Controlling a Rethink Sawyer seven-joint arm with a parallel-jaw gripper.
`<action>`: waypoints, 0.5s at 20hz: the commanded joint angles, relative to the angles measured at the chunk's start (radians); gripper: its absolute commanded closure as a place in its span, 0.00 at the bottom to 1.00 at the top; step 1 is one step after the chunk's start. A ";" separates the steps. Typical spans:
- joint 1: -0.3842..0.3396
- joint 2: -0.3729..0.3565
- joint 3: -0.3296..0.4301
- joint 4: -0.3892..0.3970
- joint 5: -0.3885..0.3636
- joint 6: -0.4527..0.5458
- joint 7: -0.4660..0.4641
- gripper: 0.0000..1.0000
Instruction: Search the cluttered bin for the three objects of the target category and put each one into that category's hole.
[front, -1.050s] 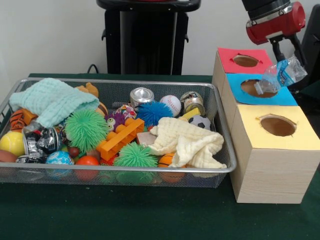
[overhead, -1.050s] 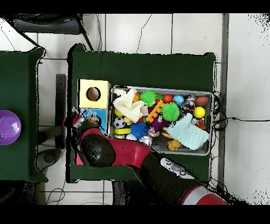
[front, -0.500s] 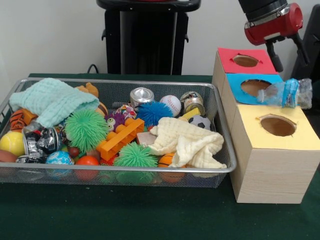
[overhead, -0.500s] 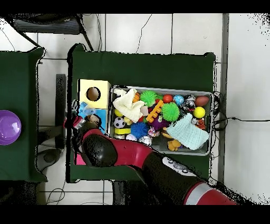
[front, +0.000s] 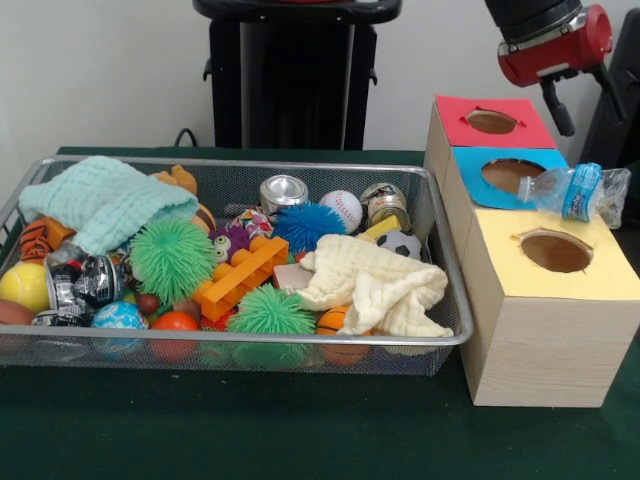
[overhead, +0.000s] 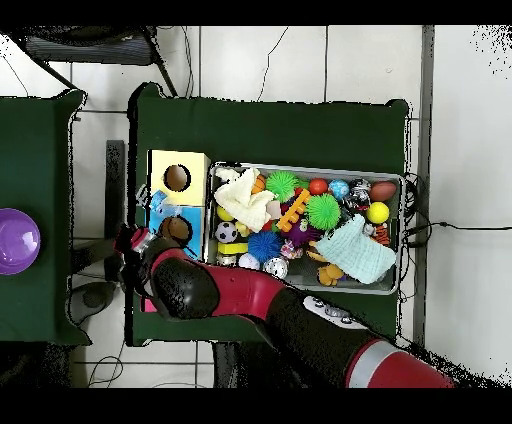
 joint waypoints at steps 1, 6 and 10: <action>-0.003 0.004 0.022 0.011 0.029 0.088 0.180 0.00; -0.016 -0.069 0.027 0.023 0.060 0.144 0.196 0.00; -0.027 -0.126 0.047 0.031 0.072 0.158 0.216 0.00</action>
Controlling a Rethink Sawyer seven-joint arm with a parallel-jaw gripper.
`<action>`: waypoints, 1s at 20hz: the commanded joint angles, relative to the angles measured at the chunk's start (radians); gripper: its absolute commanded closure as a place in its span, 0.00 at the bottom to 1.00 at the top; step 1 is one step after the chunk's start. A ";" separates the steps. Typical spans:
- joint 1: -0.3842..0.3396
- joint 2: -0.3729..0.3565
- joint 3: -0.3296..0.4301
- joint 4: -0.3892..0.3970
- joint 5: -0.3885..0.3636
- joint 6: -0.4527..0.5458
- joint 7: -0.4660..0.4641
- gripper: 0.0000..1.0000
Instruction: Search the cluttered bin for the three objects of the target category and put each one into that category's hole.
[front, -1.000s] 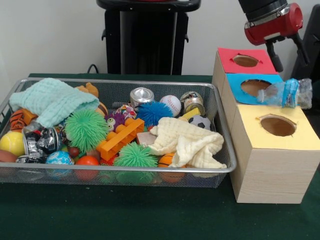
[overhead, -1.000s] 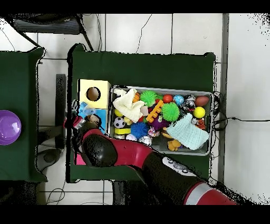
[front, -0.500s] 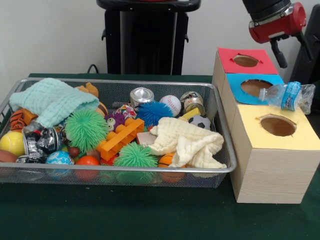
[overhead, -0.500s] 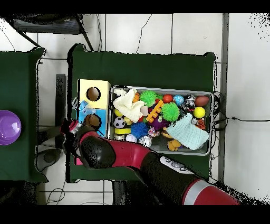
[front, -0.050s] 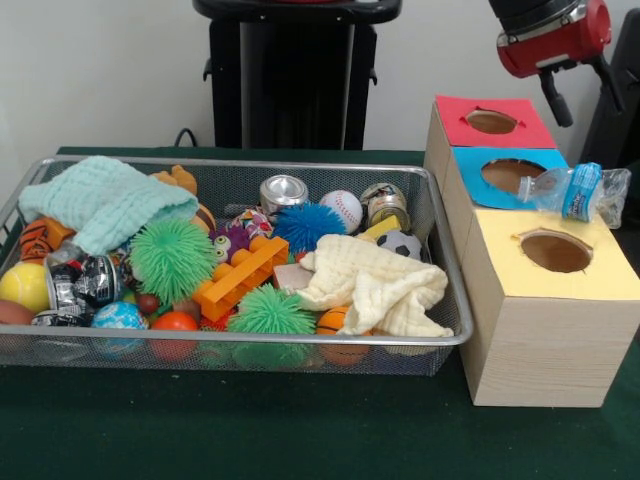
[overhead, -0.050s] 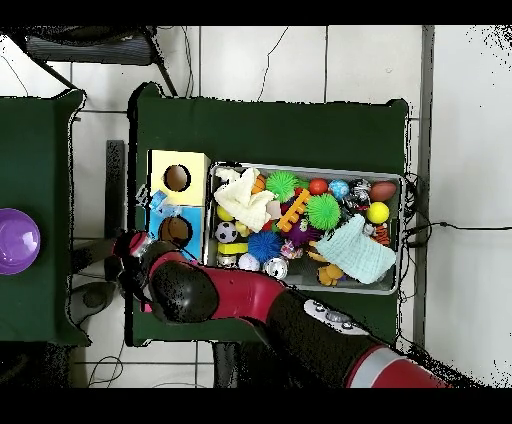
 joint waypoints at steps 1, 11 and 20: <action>-0.028 -0.080 0.047 0.011 0.068 0.105 0.220 0.00; 0.064 -0.158 -0.057 -0.087 0.102 0.108 0.160 0.00; 0.190 -0.129 -0.207 -0.175 0.081 0.011 0.110 1.00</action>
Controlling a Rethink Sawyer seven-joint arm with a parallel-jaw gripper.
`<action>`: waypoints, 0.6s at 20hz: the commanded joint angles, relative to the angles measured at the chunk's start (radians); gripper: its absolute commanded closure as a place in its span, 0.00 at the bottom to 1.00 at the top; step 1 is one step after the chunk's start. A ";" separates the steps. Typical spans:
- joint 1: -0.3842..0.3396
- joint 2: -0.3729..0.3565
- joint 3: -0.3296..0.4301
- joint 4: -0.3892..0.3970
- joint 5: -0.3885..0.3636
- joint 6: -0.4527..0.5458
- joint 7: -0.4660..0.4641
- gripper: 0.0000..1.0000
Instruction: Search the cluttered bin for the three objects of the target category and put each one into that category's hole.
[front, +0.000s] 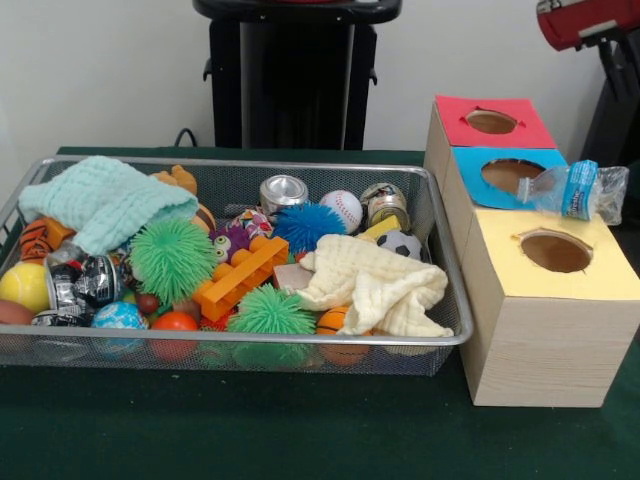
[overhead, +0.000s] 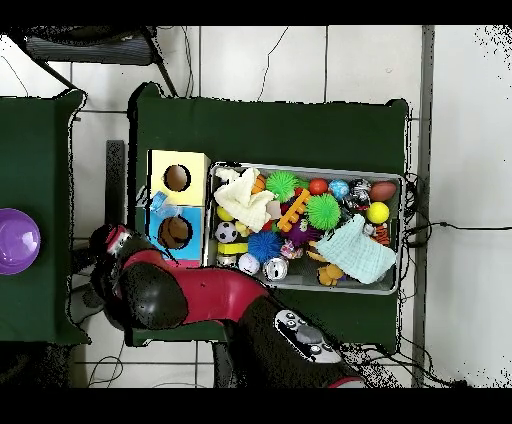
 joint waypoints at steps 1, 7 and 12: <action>0.059 0.008 -0.139 -0.138 0.037 -0.008 0.113 1.00; 0.098 0.040 -0.198 -0.198 0.036 -0.004 0.108 1.00; 0.093 0.076 -0.212 -0.233 0.010 -0.023 0.103 1.00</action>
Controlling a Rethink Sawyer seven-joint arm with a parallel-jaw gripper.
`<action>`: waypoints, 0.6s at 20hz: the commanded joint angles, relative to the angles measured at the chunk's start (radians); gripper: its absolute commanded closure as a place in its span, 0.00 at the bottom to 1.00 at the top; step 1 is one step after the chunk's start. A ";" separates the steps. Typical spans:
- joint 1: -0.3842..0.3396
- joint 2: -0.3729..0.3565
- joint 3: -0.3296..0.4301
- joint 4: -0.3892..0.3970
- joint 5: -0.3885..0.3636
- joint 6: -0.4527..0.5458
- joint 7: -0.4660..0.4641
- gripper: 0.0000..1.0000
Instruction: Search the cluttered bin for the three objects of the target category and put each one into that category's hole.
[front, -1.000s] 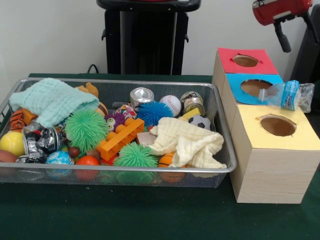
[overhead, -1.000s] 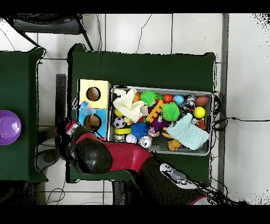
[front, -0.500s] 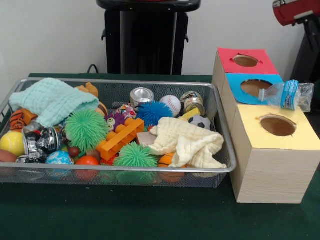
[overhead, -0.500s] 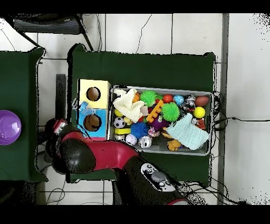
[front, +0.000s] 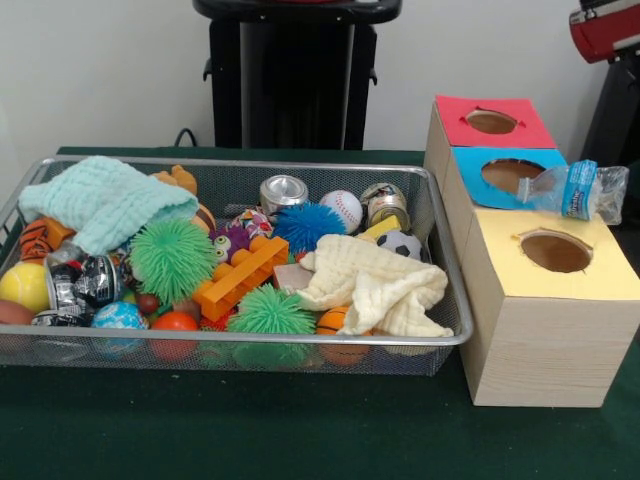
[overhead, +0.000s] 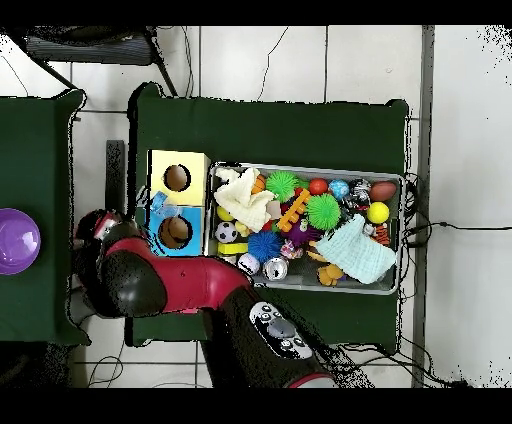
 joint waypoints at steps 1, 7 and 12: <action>-0.019 0.068 -0.108 -0.137 0.005 -0.031 0.098 1.00; -0.010 0.104 -0.143 -0.178 -0.026 -0.046 0.077 1.00; -0.015 0.131 -0.150 -0.191 -0.050 -0.065 0.082 1.00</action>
